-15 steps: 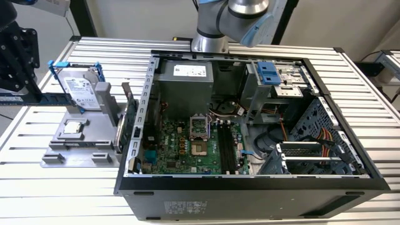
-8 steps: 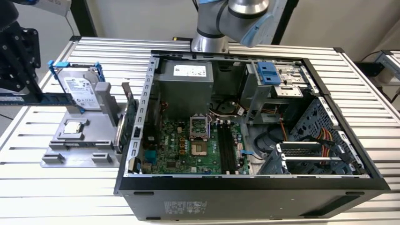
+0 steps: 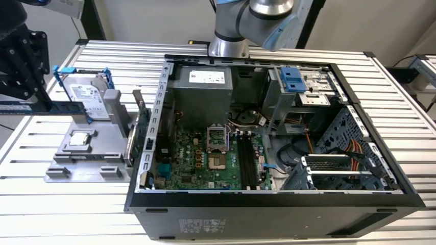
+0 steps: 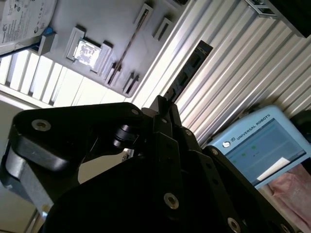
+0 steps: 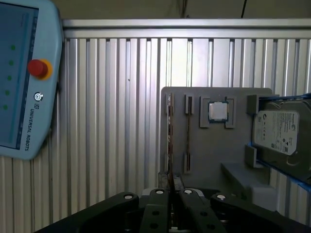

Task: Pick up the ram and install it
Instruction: 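Pick up the ram and move it above insertion slot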

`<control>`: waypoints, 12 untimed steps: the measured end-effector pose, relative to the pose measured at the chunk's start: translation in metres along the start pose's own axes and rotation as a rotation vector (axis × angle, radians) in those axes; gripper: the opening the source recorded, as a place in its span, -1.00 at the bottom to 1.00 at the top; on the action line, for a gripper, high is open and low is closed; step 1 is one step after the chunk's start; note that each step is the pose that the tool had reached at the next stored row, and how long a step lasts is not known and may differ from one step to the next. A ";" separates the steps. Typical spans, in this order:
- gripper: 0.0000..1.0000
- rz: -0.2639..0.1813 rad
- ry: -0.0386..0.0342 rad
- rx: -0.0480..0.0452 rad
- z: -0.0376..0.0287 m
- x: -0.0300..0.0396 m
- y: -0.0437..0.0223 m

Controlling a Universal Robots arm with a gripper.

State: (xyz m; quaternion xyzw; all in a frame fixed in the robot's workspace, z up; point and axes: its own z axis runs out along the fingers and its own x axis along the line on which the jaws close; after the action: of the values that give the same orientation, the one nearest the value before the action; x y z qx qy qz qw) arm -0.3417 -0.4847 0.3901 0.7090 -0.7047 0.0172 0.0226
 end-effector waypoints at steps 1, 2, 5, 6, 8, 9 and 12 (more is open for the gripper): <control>-1.00 0.000 0.0001 -0.0001 0.0000 0.0000 -0.0008; -1.00 0.000 0.0001 0.0000 0.0000 0.0000 -0.0017; -1.00 0.001 0.0003 0.0000 0.0000 0.0000 -0.0045; -1.00 0.001 0.0005 -0.0002 -0.0001 0.0000 -0.0054; -1.00 0.002 0.0007 -0.0001 -0.0001 0.0000 -0.0072; -1.00 0.002 0.0009 -0.0002 -0.0001 0.0000 -0.0080; -1.00 0.003 0.0014 -0.0002 -0.0001 0.0001 -0.0105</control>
State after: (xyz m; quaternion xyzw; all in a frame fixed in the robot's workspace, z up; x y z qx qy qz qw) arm -0.3312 -0.4847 0.3901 0.7081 -0.7055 0.0177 0.0232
